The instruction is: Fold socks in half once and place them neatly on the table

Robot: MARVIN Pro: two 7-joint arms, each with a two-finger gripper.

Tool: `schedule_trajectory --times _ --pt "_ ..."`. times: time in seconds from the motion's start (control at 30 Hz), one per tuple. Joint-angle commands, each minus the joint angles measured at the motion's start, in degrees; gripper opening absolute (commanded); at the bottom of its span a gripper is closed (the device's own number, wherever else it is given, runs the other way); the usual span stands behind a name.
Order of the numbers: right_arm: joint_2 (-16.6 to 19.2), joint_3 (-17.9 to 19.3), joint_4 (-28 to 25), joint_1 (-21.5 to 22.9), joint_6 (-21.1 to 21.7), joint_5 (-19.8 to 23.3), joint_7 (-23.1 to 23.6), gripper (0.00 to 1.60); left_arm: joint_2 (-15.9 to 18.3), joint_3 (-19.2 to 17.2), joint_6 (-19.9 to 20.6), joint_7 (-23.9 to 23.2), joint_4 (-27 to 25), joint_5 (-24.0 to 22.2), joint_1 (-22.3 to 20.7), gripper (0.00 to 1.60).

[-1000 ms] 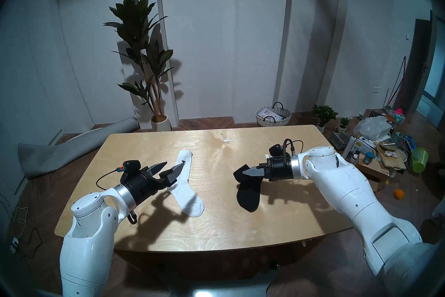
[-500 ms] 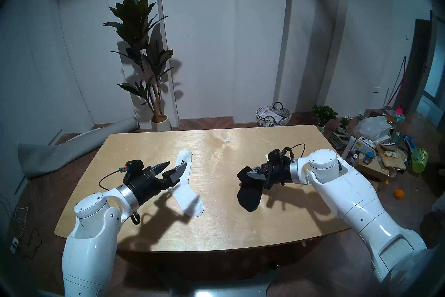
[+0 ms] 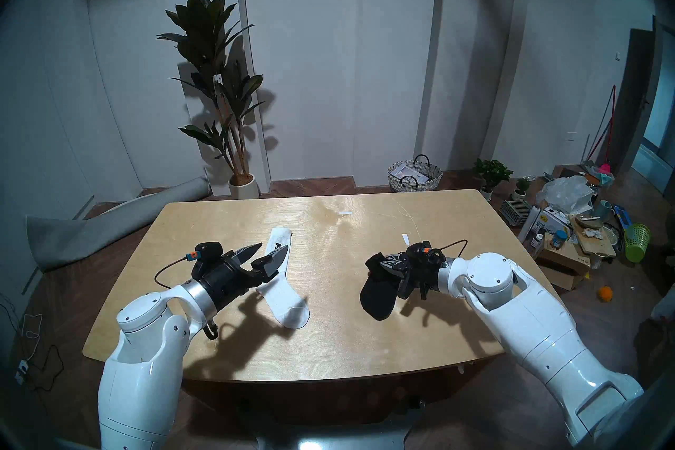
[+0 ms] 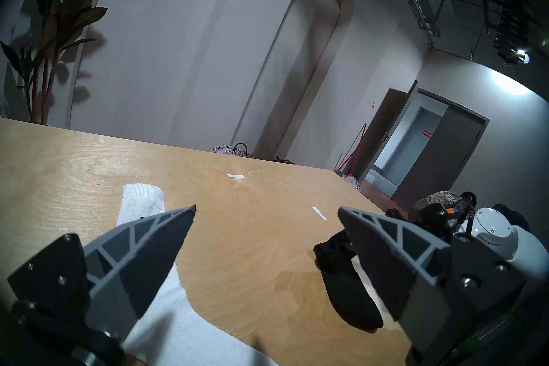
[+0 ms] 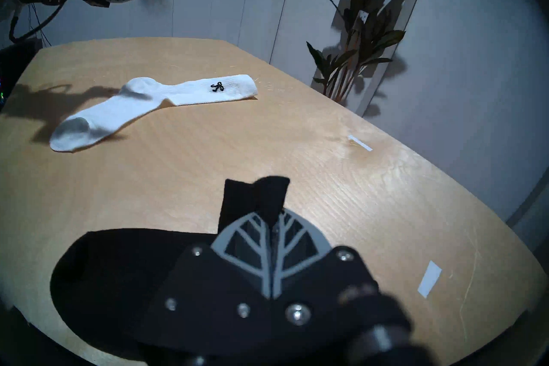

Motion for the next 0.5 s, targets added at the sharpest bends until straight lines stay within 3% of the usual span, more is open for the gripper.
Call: schedule_trajectory --times 0.0,0.2,0.27,0.33,0.47 --pt "-1.73 2.29 -3.91 -5.91 -6.92 -1.93 -5.89 0.00 -0.54 0.23 -0.97 0.71 -2.22 0.59 0.17 1.60" --pt "-2.37 3.57 -5.59 -9.26 -11.86 -3.81 -9.22 0.00 -0.92 0.46 -1.20 1.53 -2.82 1.10 0.58 1.60" --pt "-2.61 3.49 -4.91 -10.77 -17.69 -4.47 -10.12 0.00 -1.13 0.54 -1.46 1.68 -2.96 1.13 0.76 1.60" --pt "-2.75 3.68 -5.85 -11.25 -15.35 -4.60 -9.93 0.00 -1.15 0.56 -1.50 1.75 -2.99 1.16 0.81 1.60" --pt "-3.51 3.41 -5.24 -12.48 -18.98 -5.46 -10.59 0.00 -1.32 0.43 -1.66 1.97 -3.08 1.14 1.21 1.60"
